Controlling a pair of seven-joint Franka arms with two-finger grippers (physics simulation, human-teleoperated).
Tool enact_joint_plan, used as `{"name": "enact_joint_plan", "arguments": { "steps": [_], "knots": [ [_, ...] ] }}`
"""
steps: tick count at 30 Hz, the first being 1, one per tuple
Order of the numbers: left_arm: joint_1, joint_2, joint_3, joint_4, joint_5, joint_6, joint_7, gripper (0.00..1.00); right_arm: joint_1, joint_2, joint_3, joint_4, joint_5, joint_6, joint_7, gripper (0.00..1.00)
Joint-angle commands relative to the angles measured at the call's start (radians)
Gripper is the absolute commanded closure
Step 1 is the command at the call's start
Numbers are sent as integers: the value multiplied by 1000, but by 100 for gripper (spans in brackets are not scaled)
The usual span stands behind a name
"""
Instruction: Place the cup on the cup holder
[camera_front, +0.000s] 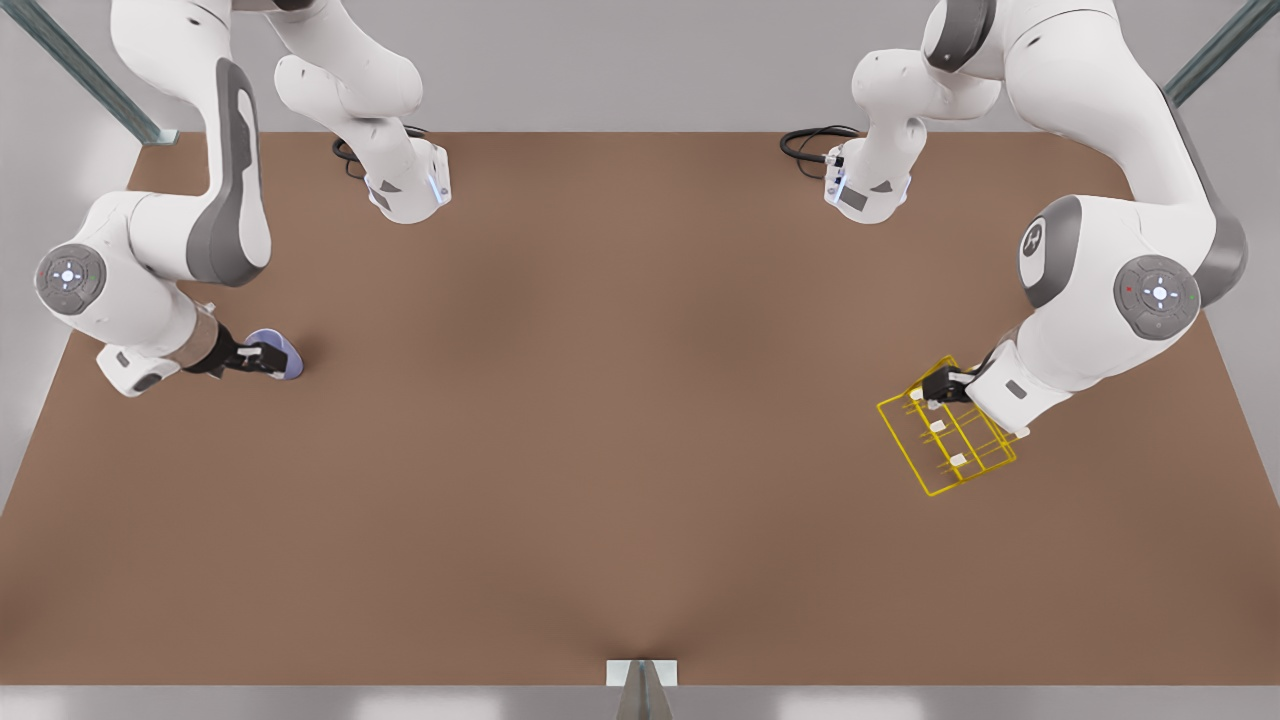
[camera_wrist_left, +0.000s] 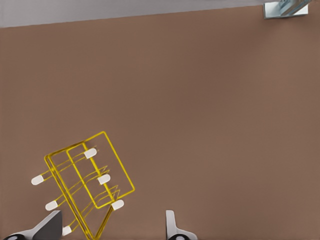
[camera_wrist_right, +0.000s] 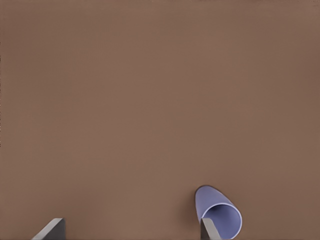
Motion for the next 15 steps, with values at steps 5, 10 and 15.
{"name": "enact_joint_plan", "arguments": {
  "steps": [5,10,15],
  "knots": [
    [0,3,0,-5,3,12,-6,0,2,-3,-3,-87,0,97,-35,0],
    [0,20,0,-7,2,15,-8,0,3,13,-4,-208,0,131,-35,0],
    [-2,30,0,-7,2,15,-8,0,-4,-53,-3,-426,-13,333,-38,0]
  ]
}}
